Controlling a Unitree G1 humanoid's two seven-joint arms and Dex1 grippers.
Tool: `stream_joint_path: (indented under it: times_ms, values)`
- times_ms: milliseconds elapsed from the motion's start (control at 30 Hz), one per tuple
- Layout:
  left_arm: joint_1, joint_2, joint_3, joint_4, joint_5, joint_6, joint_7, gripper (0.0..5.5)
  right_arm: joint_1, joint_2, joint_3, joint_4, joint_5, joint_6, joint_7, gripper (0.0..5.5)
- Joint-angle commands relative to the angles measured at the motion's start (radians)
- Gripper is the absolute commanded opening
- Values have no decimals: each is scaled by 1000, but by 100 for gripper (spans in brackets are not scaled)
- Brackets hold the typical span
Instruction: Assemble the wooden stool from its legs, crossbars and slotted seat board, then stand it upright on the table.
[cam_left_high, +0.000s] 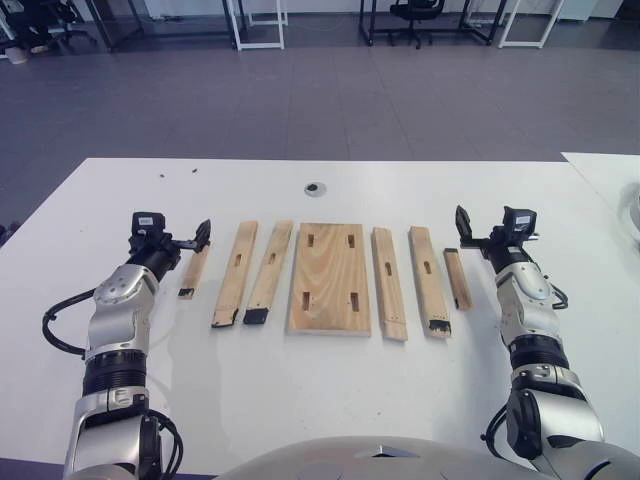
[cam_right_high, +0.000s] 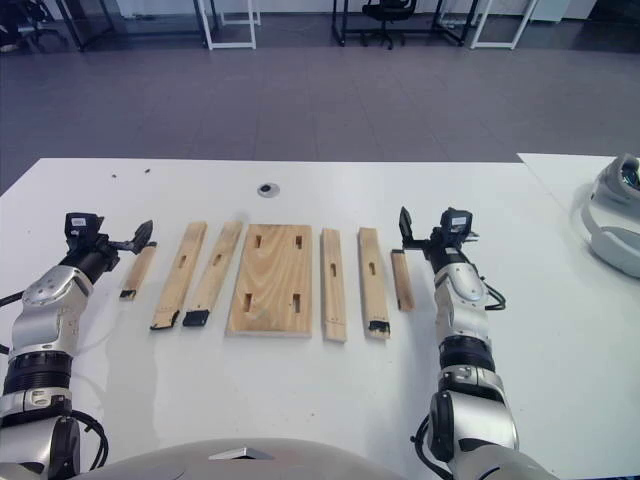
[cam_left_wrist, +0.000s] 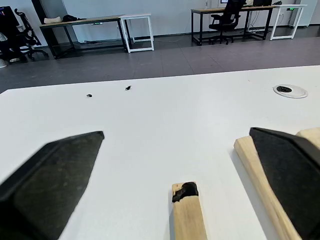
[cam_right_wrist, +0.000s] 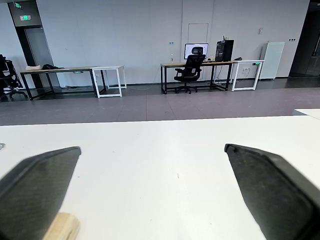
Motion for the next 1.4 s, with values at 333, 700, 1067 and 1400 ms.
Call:
stream_joint_path:
  times_ms: [333,700,1067,1400]
  values:
    - [86,20,-31,-3,0,158,-71,464,11,0,5,4,-12,3,-9,540]
    - [122,28,-52,28,21,227,-82,274,8,-1,8,10,-14,5,-12,540]
    - [91,35,-85,-11,48,64,-98,129,-5,21,49,-67,17,81,45,540]
    - [-177,-192,-314,-336,-5,29,-148,129,-139,300,35,-499,605,683,60,519]
